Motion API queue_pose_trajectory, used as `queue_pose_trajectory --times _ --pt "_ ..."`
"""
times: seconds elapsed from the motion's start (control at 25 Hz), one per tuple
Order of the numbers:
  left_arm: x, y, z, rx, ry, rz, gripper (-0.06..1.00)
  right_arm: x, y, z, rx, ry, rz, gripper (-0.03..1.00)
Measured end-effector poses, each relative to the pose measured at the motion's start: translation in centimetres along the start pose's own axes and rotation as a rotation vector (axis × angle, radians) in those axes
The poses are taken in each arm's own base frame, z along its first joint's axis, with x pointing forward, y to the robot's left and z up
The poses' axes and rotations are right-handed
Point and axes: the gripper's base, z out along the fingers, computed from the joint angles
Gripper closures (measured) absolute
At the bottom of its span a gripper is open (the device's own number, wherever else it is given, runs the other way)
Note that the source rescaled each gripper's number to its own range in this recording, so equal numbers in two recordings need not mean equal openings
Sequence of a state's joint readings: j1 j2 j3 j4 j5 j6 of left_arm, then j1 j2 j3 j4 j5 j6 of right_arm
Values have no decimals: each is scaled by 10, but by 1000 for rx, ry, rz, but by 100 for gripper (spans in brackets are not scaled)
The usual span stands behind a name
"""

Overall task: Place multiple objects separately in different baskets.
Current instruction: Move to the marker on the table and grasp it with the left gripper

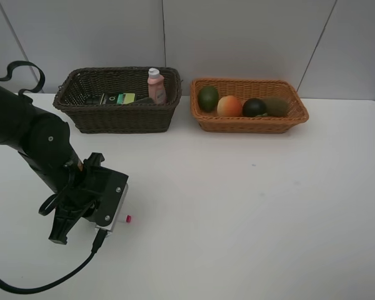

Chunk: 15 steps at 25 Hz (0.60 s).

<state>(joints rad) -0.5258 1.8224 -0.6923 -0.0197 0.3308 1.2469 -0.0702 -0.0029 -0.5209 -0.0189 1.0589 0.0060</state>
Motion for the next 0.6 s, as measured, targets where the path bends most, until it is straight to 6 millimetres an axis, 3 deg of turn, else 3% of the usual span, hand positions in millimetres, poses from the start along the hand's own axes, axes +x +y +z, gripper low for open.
queue_pose_trajectory --times 0.4,0.6 --pt "0 0 -1 -1 0 0 90 0 0 0 0 0 0 -1" --pt "-3 5 -24 -75 -40 -63 90 0 0 0 0 0 0 -1"
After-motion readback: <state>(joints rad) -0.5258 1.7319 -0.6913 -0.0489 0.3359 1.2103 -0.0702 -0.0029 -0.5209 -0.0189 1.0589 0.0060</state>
